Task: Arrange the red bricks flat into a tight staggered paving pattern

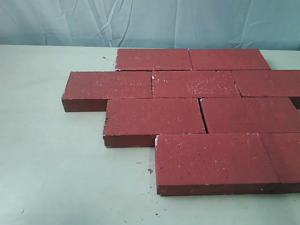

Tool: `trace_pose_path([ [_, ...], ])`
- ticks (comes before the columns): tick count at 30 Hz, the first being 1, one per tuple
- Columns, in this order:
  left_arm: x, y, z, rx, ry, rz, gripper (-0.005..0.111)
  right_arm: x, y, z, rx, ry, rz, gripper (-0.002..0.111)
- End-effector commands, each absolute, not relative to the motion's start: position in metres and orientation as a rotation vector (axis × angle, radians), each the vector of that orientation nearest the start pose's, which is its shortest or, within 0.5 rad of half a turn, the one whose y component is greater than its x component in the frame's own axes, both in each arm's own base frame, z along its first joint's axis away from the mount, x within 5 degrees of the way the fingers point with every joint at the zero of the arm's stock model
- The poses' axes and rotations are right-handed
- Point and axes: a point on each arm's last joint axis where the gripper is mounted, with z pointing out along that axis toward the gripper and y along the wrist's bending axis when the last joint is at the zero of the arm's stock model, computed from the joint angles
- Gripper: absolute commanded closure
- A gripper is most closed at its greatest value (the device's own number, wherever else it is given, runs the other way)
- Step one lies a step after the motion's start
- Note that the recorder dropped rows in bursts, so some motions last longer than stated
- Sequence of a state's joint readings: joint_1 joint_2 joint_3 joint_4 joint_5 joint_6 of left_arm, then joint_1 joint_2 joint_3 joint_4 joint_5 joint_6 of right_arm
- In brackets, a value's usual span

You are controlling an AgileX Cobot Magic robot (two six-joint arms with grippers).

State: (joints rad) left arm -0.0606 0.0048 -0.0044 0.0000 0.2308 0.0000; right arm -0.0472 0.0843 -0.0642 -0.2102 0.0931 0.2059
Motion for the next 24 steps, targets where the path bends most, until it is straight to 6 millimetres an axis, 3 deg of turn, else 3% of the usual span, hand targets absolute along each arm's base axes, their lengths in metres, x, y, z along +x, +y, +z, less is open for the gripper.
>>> trace_pose_path([
  [1, 0.056, -0.004, 0.193, 0.048, 1.707, -0.052, 0.107, 0.058, -0.005, 0.218, 0.041, 1.561, -0.071, 0.109],
  [9, 0.056, -0.004, 0.193, 0.048, 1.707, -0.052, 0.107, 0.058, -0.005, 0.216, 0.038, 1.585, -0.084, 0.109],
  [15, 0.056, -0.004, 0.193, 0.048, 1.707, -0.052, 0.107, 0.056, -0.004, 0.202, 0.023, 1.605, -0.074, 0.109],
  [24, 0.056, -0.003, 0.193, 0.052, 1.707, -0.046, 0.107, 0.054, -0.005, 0.187, 0.046, 1.773, -0.067, 0.109],
])
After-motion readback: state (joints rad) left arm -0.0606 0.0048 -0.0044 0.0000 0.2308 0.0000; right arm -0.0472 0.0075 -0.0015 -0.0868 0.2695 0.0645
